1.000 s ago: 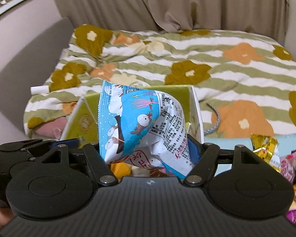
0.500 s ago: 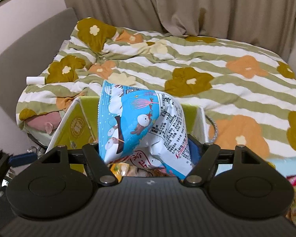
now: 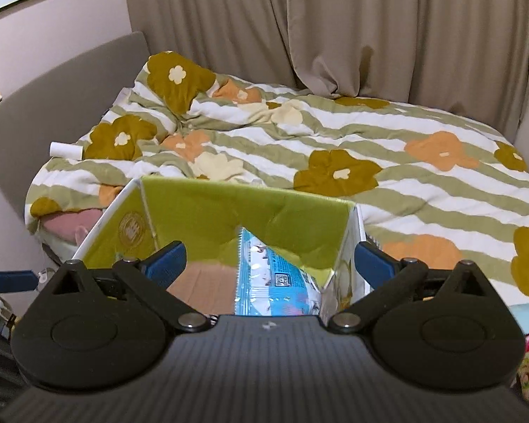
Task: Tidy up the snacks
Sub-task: 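Return left tool to pile and grasp potato-chip bag while right tool grasps pink bag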
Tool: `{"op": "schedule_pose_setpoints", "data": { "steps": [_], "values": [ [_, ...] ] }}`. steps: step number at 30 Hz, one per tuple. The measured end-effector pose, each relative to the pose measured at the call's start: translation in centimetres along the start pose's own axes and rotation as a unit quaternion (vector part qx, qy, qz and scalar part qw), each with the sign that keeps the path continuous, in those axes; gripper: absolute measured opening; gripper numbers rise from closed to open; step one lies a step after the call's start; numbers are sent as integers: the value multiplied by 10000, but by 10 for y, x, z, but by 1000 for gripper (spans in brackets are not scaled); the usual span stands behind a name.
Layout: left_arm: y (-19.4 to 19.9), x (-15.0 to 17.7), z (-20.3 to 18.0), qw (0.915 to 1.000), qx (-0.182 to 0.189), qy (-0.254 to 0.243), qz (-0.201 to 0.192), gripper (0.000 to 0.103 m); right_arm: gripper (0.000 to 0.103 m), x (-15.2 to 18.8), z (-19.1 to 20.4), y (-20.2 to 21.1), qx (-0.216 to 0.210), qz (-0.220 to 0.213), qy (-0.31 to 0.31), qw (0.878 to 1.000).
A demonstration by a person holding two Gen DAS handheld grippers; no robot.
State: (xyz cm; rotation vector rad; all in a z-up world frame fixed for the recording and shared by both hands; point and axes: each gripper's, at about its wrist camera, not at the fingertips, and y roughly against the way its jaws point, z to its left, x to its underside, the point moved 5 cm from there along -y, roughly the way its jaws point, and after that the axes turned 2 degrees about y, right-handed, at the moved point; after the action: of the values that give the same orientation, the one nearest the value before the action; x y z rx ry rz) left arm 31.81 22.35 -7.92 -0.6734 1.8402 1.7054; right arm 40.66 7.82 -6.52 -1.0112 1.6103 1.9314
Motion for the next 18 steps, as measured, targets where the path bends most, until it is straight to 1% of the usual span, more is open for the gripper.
{"op": "schedule_pose_setpoints", "data": {
  "steps": [5,10,14,18],
  "values": [
    [14,-5,0,9999,-24,-2,-155,102,103,-2,2,19,-39,-16,-67,10000],
    [32,-14,-4,9993,13,-71,-356,102,103,-6,3,49,85,-71,13,9999],
    [47,-21,-17,9984,224,-187,-495,102,103,-5,1,79,215,-240,-42,9995],
    [61,-21,-39,9967,477,-331,-562,102,103,4,-14,109,487,-348,-196,9980]
  ]
}}
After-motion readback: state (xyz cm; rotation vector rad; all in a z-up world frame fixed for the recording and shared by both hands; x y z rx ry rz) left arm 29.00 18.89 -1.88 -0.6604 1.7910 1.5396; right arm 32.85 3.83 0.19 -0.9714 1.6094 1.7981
